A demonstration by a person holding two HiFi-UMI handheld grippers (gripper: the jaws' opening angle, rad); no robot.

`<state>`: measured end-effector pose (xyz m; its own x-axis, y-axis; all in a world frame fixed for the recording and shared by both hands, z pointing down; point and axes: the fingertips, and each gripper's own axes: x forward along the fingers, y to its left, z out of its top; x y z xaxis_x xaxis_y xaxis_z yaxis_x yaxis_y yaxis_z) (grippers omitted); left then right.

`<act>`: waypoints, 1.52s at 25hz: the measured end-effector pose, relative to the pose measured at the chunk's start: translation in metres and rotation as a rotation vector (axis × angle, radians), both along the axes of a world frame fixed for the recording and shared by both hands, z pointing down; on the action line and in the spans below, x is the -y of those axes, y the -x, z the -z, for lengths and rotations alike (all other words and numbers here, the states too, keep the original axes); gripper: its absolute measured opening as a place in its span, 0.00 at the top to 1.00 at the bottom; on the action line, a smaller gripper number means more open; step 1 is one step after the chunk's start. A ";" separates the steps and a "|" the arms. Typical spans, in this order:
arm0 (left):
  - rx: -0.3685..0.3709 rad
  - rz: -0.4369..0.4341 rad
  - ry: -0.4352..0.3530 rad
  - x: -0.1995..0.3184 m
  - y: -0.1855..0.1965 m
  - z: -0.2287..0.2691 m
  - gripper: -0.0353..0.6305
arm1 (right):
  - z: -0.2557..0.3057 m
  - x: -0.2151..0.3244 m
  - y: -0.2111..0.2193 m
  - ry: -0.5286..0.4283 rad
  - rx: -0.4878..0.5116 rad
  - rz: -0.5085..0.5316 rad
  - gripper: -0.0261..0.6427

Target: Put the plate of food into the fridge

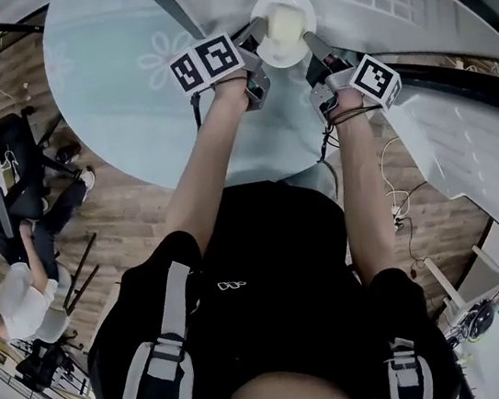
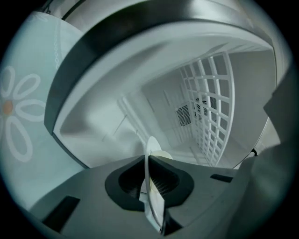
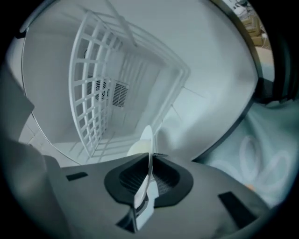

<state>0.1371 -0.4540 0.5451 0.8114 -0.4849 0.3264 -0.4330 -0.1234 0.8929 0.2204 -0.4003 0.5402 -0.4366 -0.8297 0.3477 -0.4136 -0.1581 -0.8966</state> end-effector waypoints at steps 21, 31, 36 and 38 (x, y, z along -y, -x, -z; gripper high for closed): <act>0.154 -0.045 -0.018 0.015 -0.006 -0.026 0.82 | -0.010 0.035 -0.039 -0.004 -0.192 -0.100 0.74; 0.004 0.086 -0.082 -0.018 0.033 0.033 0.93 | 0.054 -0.006 -0.016 -0.171 -0.138 -0.127 0.79; -0.206 0.076 -0.401 -0.033 0.047 0.154 0.95 | 0.126 -0.023 0.031 -0.363 -0.105 0.031 0.96; -0.136 0.053 -0.607 -0.044 0.054 0.202 0.95 | 0.165 -0.029 0.046 -0.462 -0.187 0.109 0.96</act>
<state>0.0827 -0.4102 0.3435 0.7960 -0.5923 -0.1248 -0.3396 -0.6078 0.7178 0.1739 -0.3710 0.3750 -0.4946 -0.8684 0.0353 -0.5656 0.2907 -0.7718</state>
